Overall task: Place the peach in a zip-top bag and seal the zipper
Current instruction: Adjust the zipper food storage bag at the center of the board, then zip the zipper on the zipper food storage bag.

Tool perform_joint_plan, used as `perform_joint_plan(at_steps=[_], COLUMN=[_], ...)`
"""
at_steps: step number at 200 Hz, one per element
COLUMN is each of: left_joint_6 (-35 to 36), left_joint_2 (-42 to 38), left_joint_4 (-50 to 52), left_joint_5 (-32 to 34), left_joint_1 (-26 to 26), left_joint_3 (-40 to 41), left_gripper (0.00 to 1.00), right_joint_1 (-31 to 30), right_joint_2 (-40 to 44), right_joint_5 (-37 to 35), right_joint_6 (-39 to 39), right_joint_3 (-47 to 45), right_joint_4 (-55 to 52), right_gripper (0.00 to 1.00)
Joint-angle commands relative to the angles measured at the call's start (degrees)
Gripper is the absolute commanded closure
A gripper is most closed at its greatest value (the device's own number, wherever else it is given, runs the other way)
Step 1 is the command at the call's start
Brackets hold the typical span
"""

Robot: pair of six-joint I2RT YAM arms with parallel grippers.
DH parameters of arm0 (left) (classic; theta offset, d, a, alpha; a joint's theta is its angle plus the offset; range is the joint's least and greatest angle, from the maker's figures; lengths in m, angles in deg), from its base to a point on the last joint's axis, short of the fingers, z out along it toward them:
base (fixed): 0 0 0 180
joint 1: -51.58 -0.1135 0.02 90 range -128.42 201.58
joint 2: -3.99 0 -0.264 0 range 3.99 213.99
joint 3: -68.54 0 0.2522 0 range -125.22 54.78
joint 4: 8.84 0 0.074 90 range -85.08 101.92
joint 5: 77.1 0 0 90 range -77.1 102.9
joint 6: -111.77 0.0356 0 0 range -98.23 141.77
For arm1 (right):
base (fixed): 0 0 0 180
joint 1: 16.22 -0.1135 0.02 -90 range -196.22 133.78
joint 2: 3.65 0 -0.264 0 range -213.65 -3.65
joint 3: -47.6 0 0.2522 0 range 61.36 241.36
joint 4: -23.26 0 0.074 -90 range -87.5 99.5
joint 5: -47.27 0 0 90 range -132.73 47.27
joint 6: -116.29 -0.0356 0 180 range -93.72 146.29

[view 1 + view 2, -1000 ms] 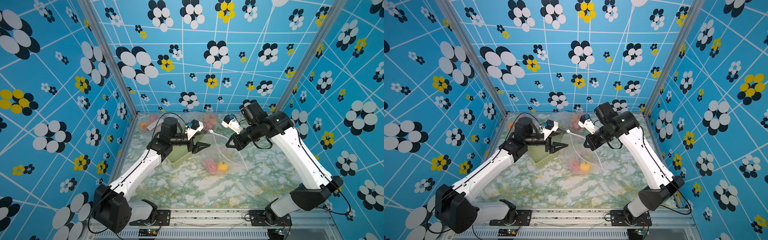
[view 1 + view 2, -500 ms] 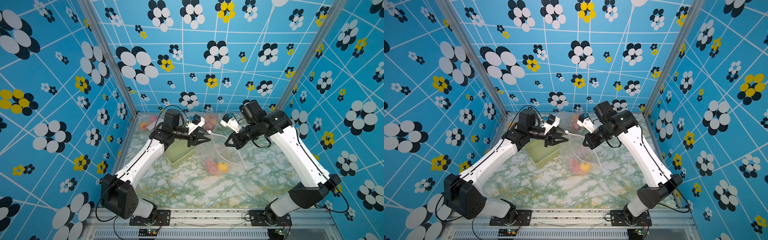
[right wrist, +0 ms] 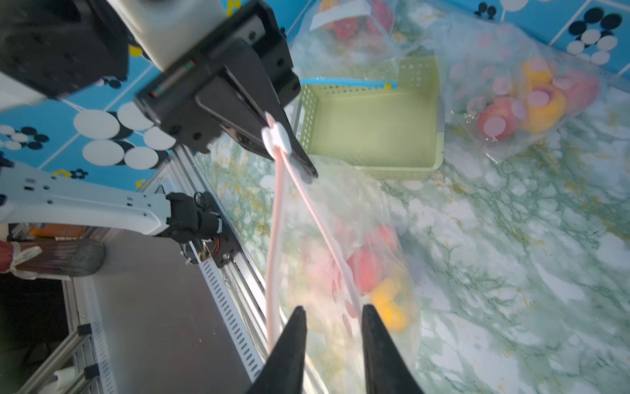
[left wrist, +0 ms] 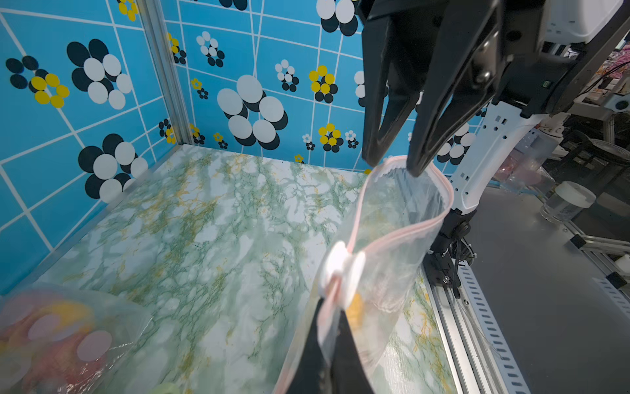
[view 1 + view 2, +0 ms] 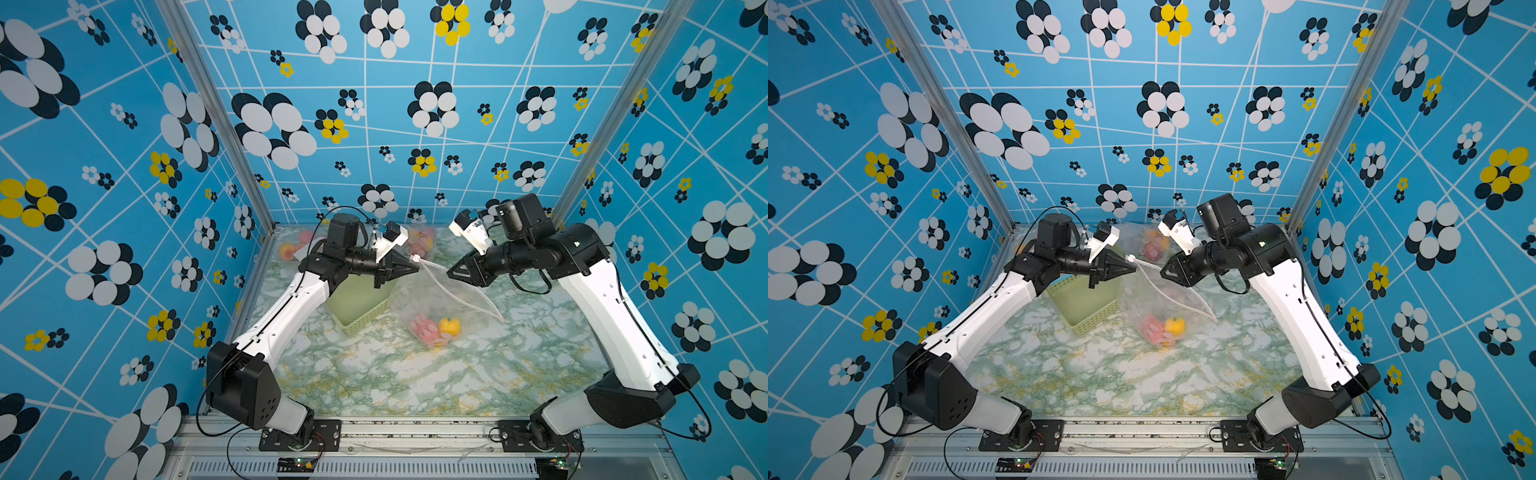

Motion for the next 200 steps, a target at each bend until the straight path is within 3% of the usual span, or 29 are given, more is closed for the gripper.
perform_joint_plan(at_steps=[1,44,119,200], left_joint_6=[-3.4,-3.5,-4.3,-4.0], left_joint_2=[-1.8,-3.1,-4.5,-3.9], left_joint_4=[0.2,1.2,-2.5,-2.3], left_joint_5=[1.8,3.0,2.1,1.4], left_joint_1=[-0.3,-0.4,-0.3,-0.3], left_joint_3=[-1.1,0.0,2.4,2.2], left_gripper=[1.0,1.0,1.0,1.0], right_joint_1=[0.1,-1.2,-5.5,-7.2], right_joint_2=[4.1,4.9,-4.6,-7.1], right_joint_5=[2.3,3.4,-0.1,4.3], right_joint_6=[-3.8,-5.2,0.4,5.2], right_joint_3=[-2.0,-7.1,1.0,1.6], right_joint_4=[12.1,25.0,19.8,16.9], right_gripper=[0.64,0.62,0.62,0.63])
